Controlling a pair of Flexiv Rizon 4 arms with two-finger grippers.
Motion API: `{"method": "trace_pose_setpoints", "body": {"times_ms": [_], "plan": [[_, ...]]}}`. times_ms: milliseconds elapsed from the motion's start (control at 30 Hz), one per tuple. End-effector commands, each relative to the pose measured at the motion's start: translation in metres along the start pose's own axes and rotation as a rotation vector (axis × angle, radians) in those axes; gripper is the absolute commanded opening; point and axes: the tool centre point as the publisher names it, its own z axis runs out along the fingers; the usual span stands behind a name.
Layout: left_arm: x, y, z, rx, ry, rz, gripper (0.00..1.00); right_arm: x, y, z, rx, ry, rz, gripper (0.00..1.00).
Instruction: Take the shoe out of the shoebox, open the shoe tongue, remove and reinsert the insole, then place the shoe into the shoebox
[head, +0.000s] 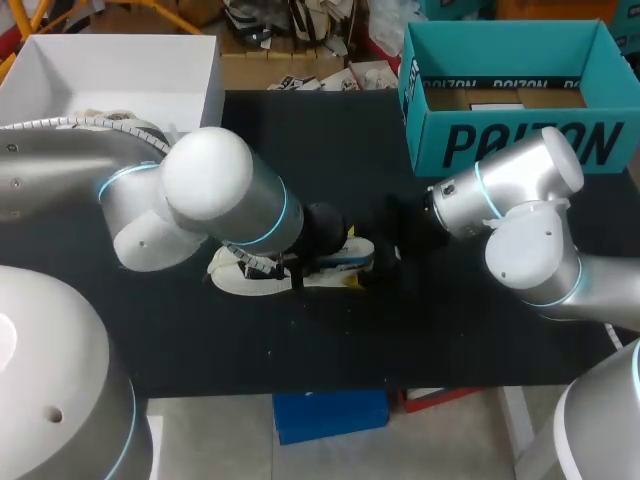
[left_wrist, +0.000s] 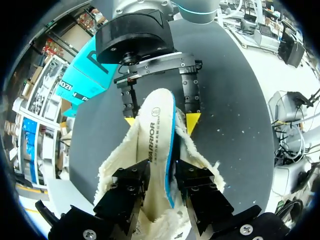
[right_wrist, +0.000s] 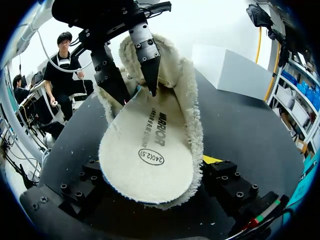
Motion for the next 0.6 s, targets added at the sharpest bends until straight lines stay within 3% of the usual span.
{"method": "trace_pose_setpoints", "body": {"times_ms": [33,600], "plan": [[0.008,0.001,-0.003,-0.019,-0.059,0.006,0.29,0.000,-0.002,0.003,0.002,-0.001,0.001,0.00],[0.008,-0.024,0.012,-0.002,-0.095,0.064,0.25,0.000,-0.002,0.003,0.002,-0.001,0.001,0.00]]}}
